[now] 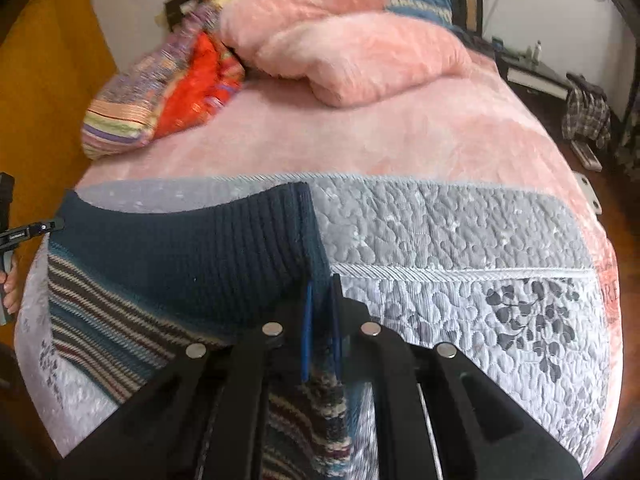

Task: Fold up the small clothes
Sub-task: 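Grasp the folded hem edge with both grippers and lift it, then fold the held hem over onto the collar with both grippers, then release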

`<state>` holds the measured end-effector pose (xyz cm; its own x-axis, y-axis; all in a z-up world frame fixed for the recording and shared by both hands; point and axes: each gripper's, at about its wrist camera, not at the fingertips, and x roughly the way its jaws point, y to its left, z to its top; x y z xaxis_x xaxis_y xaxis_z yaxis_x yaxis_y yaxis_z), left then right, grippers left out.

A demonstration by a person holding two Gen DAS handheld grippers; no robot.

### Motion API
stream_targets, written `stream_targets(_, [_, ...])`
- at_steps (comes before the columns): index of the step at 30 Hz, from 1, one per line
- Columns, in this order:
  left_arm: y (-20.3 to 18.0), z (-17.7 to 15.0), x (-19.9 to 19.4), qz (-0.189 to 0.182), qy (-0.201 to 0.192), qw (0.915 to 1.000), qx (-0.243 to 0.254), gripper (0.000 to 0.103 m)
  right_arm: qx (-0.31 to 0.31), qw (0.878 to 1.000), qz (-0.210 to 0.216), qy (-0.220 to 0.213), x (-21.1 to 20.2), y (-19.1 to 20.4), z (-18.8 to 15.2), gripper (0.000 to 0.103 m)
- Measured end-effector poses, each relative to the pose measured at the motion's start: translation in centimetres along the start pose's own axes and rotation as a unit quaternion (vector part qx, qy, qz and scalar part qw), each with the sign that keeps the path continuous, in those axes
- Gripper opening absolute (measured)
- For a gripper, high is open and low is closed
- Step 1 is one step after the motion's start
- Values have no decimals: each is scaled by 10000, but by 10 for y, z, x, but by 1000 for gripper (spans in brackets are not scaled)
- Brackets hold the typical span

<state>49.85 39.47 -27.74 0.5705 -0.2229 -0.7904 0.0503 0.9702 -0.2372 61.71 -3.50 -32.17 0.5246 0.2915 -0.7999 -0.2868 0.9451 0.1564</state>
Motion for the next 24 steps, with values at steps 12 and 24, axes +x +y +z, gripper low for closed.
stream_targets(12, [35, 2, 134, 601, 1081, 9911, -496, 8, 225, 9934, -422, 1045, 121, -20, -5, 7])
stream_targets(24, [19, -20, 89, -331, 638, 9936, -869, 31, 1077, 9891, 771, 641, 81, -36, -22, 26])
